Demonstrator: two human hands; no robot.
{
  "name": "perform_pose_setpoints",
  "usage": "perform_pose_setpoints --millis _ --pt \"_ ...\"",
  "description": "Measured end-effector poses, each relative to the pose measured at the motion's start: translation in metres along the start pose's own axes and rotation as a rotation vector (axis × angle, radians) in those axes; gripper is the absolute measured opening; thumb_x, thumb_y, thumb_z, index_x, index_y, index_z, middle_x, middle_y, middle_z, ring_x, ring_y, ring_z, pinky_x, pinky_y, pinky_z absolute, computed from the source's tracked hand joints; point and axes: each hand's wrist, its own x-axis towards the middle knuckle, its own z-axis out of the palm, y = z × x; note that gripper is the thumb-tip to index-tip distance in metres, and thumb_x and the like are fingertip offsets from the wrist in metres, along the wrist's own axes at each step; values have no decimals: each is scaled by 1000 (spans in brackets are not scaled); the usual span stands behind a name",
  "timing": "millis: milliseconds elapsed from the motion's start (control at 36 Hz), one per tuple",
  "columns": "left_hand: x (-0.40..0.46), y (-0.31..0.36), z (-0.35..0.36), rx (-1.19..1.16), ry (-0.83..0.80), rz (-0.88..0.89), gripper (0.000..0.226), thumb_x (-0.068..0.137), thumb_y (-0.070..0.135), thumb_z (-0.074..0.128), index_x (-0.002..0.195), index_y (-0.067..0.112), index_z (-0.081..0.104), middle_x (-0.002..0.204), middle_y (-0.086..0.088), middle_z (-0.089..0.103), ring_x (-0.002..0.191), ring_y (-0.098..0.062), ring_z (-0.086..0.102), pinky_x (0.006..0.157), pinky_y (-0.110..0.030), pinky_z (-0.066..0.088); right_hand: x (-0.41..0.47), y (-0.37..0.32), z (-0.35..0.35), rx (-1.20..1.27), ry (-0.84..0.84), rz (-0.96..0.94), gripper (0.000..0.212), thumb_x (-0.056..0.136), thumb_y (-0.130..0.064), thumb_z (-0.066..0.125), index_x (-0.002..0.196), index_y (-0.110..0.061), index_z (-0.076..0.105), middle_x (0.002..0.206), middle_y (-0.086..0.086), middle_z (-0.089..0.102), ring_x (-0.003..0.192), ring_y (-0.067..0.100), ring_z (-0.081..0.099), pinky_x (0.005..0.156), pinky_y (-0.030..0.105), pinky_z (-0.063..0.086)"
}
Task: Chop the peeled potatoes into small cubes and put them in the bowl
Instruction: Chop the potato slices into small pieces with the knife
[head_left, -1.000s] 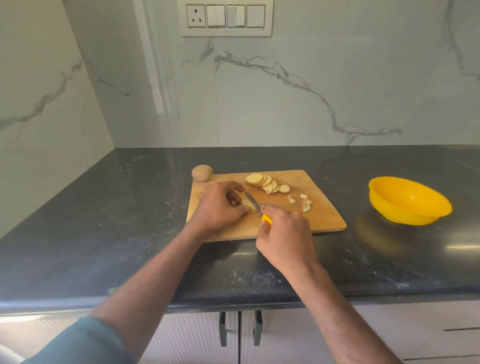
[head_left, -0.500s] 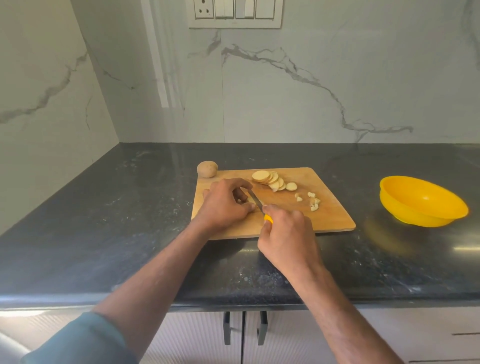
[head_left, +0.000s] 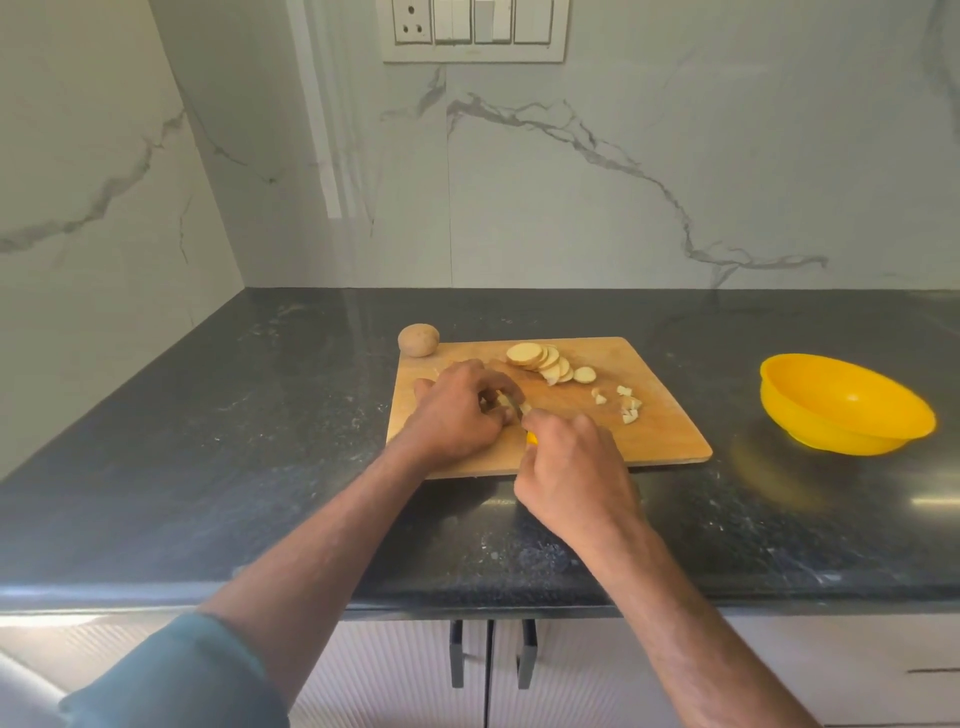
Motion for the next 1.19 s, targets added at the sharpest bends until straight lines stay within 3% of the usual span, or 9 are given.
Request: perform_pose_setpoints --millis 167,333,417,528,611,778,861,1194 --pt "0 0 0 9 -4 3 17 88 28 71 100 40 75 95 8 58 94 -11 54 93 -47 38 -21 2 -9 0 -22 16 28 93 -13 55 119 -16 65 88 3 70 68 15 50 60 21 44" --pt "1 -1 2 4 10 12 17 88 28 71 100 39 75 94 7 59 93 -11 53 91 -45 38 -32 4 -21 -4 -23 5 28 93 -14 56 118 -19 66 88 3 70 68 16 49 56 19 35" --pt "1 -2 2 7 14 15 16 88 29 71 101 39 75 95 8 59 93 -10 53 91 -45 38 -35 7 -27 12 -26 24 32 92 -14 57 122 -20 68 93 4 73 76 22 63 62 27 51" --pt "1 -1 1 11 19 17 17 88 30 71 102 38 75 96 10 59 94 -10 54 91 -45 39 -39 14 -35 36 27 66 34 86 -14 61 118 -20 73 97 0 77 79 20 68 66 28 57" --pt "1 -4 1 -59 36 -12 20 84 30 76 102 36 74 90 13 64 87 -6 58 93 -47 45 -39 17 -35 65 114 93 33 83 -13 66 114 -18 75 91 -1 77 74 19 69 61 20 50" --pt "1 -9 -1 -200 108 -59 32 72 24 91 101 19 76 83 8 72 81 -7 68 80 -37 60 -21 8 -17 69 141 98 34 84 -13 62 116 -17 72 99 1 77 85 25 71 75 37 59" --pt "2 -11 -1 -213 132 -65 32 71 19 91 99 14 78 81 6 73 79 -5 69 78 -32 60 -11 0 -8 61 138 94 36 83 -14 58 116 -19 71 100 3 76 88 28 70 75 38 59" --pt "2 -12 -1 -227 132 -82 26 70 20 92 92 22 77 79 7 74 79 -5 70 78 -35 61 -3 -2 10 41 140 79 35 87 -12 58 119 -17 70 92 4 75 82 26 68 67 28 48"
